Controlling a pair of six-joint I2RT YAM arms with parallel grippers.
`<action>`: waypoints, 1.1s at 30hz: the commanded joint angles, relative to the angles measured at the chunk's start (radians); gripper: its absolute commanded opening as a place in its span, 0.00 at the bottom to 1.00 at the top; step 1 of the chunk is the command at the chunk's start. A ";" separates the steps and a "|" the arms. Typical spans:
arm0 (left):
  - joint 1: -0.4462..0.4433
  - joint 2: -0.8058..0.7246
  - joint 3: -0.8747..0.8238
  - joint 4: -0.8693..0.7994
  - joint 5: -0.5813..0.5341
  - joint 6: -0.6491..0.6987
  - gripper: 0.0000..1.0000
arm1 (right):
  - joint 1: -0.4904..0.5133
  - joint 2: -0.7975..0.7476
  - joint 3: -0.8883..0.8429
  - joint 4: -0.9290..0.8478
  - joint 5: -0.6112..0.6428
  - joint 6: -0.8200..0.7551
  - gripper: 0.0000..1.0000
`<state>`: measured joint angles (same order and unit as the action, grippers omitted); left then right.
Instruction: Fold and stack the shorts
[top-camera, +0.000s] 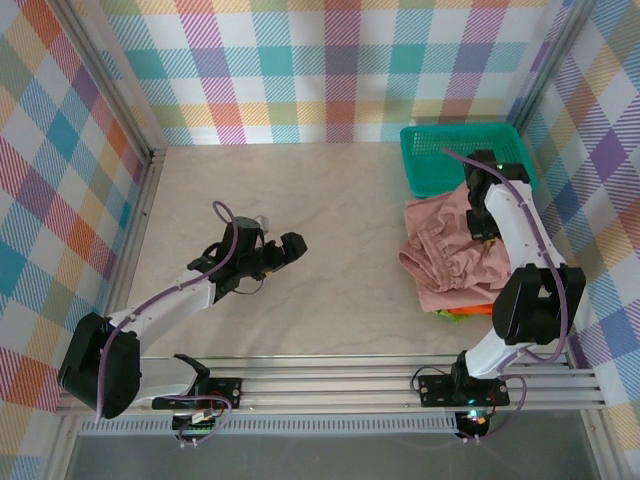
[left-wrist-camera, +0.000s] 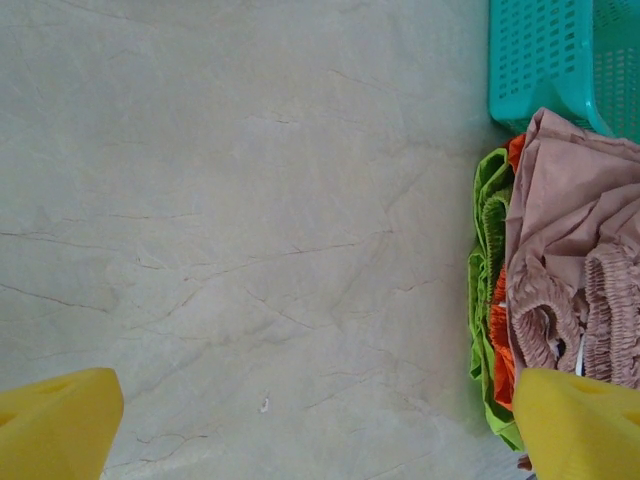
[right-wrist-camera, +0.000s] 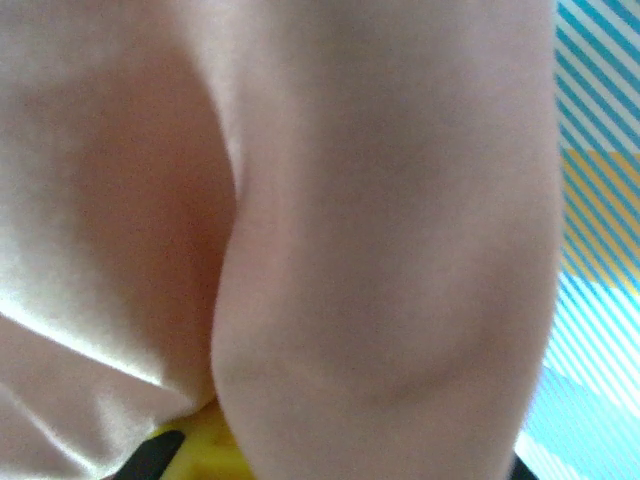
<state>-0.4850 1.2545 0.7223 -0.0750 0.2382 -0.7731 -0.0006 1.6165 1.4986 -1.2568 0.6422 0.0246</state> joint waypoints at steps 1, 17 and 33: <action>0.016 -0.014 -0.012 0.014 0.001 0.001 1.00 | -0.039 0.006 -0.053 0.070 0.170 -0.043 0.34; 0.050 -0.136 -0.003 -0.117 -0.083 0.054 1.00 | -0.098 -0.231 -0.076 0.385 -0.895 0.214 1.00; 0.051 -0.153 -0.001 -0.158 -0.104 0.065 1.00 | -0.299 0.221 -0.110 0.700 -1.052 0.365 0.99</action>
<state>-0.4461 1.1255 0.7223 -0.2111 0.1585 -0.7349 -0.2565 1.7790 1.4052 -0.6052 -0.3489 0.3336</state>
